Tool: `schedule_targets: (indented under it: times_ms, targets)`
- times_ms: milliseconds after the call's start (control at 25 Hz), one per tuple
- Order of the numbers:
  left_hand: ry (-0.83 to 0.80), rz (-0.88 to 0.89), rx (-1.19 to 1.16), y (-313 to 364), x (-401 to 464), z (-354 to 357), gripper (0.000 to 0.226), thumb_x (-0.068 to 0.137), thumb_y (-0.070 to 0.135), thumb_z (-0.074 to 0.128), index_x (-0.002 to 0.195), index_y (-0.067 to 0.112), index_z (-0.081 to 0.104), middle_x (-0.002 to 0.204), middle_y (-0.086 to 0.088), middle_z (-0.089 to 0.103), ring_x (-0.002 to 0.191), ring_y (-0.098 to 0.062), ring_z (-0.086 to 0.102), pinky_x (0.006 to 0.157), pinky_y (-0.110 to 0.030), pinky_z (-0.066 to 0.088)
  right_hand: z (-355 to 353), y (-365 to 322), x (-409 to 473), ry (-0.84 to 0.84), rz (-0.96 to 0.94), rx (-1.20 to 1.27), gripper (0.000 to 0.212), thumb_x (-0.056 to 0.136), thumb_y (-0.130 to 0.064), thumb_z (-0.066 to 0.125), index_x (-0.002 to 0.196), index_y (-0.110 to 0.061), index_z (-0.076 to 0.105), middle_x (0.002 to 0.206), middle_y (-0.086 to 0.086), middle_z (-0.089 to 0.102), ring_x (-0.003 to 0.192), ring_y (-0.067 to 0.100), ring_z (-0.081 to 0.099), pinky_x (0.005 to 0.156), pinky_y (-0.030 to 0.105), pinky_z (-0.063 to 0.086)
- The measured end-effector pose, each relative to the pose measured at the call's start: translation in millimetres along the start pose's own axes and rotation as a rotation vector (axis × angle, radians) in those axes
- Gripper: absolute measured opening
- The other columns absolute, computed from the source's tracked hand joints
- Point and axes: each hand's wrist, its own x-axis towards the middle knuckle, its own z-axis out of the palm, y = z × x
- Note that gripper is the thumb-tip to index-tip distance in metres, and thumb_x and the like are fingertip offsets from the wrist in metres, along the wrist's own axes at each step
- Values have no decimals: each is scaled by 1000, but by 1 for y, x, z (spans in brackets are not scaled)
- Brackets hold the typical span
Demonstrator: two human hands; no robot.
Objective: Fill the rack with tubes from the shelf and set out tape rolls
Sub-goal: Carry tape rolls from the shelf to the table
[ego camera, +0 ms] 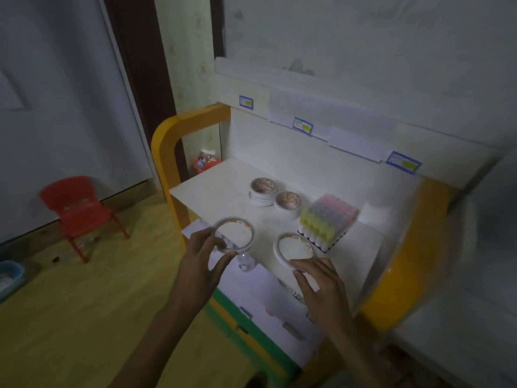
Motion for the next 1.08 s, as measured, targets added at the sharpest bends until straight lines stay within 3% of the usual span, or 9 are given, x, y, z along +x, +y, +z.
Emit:
schedule_targets:
  times_ms: [120,240,360,520,600,760,1080]
  targets:
    - [-46,-37,-59,-35,44,24,33,86,45,62,94,13,64,114,-7,55,106,-10,51,85,-2,33,29,22,36,43,32,0,18,93,-22,56,105,-23,69,100,-17,63,96,3,55,80,23,48]
    - [-94,-3,-39,-73,90,55,35,88,50,55,95,17,62,115,-4,54,106,-11,52,81,-12,42,52,43,80,89,104,2,20,92,-24,53,104,-24,69,99,-20,62,94,-2,53,79,15,44]
    - [-123,35,-47,-98,132,83,34,88,49,56,96,16,61,115,-4,53,106,-10,51,75,-22,48,72,61,112,126,143,-16,21,92,-27,50,102,-24,69,96,-19,61,89,6,57,77,19,46]
    - [-180,38,-77,-120,176,118,28,87,43,65,96,17,60,117,-4,52,102,-5,49,75,-22,49,96,84,139,159,207,-107,24,93,-27,48,99,-20,70,95,-8,65,88,15,59,77,31,49]
    - [-219,61,-100,-127,192,132,24,89,39,65,101,19,60,120,-2,51,100,1,46,78,-25,51,102,90,146,199,175,-230,26,93,-25,47,95,-14,71,91,-1,67,87,18,58,78,28,46]
    - [-279,100,-129,-135,217,153,48,87,48,56,121,14,57,124,-6,50,102,0,46,82,-22,46,115,91,159,248,191,-353,28,95,-23,47,90,-9,70,89,5,68,89,18,54,83,26,43]
    - [-447,190,-283,-170,239,170,50,86,31,69,130,12,54,130,-6,49,114,5,36,94,-14,39,147,84,169,354,302,-482,24,95,-22,50,95,-9,69,90,6,66,90,20,57,83,26,46]
